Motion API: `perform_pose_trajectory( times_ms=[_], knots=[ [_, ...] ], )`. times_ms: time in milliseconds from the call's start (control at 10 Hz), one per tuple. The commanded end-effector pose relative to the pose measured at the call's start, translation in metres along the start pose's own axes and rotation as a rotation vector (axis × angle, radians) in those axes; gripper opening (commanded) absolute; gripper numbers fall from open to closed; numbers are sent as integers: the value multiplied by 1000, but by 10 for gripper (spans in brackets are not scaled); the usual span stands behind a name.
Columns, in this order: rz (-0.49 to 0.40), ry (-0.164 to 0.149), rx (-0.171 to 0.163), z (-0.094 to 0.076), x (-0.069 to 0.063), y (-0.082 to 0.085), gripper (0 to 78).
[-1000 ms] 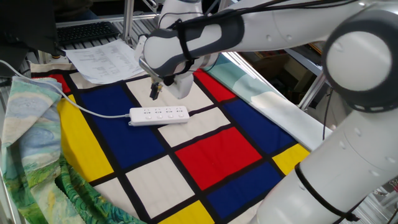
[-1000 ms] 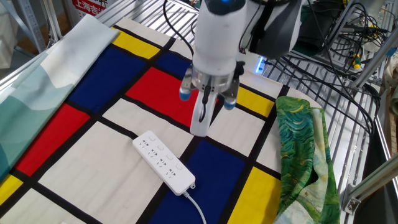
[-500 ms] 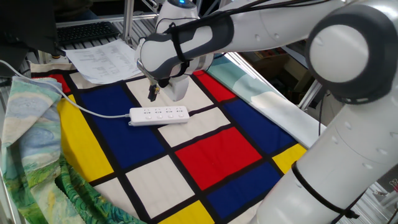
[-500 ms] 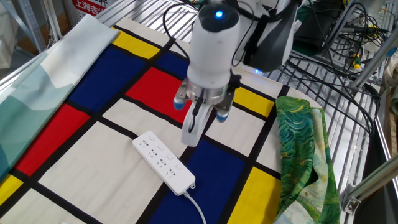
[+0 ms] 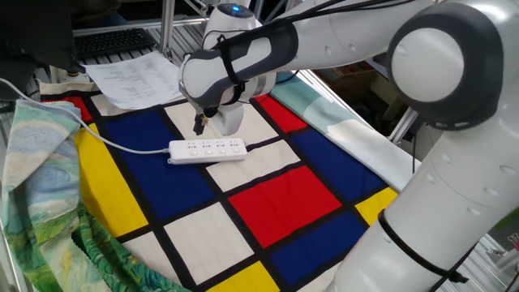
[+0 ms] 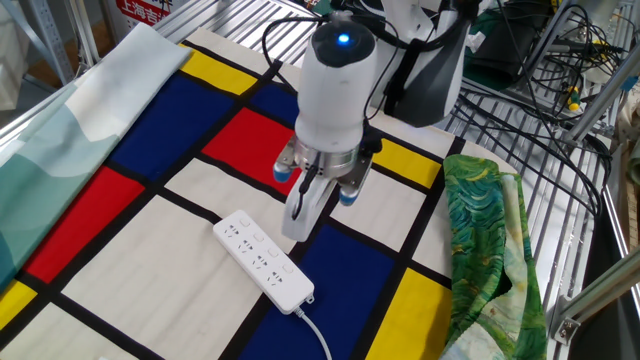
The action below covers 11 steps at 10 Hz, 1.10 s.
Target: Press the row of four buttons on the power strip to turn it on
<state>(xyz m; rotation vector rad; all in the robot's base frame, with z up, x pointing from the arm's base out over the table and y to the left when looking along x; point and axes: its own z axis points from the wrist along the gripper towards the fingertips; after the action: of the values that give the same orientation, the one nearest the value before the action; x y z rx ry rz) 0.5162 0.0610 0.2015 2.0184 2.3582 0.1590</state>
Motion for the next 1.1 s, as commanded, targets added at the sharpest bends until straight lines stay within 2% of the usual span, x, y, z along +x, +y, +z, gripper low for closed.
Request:
perform_pose_trajectory(
  times_ms=[100, 500, 600, 1100],
  knots=[
    [108, -1, -4, 17, -4, 7, 0],
    [149, -2, -4, 27, -8, 10, 0],
    [182, -1, -5, 32, -11, 12, 0],
    [245, 1, -1, 49, -16, 10, 0]
  ],
)
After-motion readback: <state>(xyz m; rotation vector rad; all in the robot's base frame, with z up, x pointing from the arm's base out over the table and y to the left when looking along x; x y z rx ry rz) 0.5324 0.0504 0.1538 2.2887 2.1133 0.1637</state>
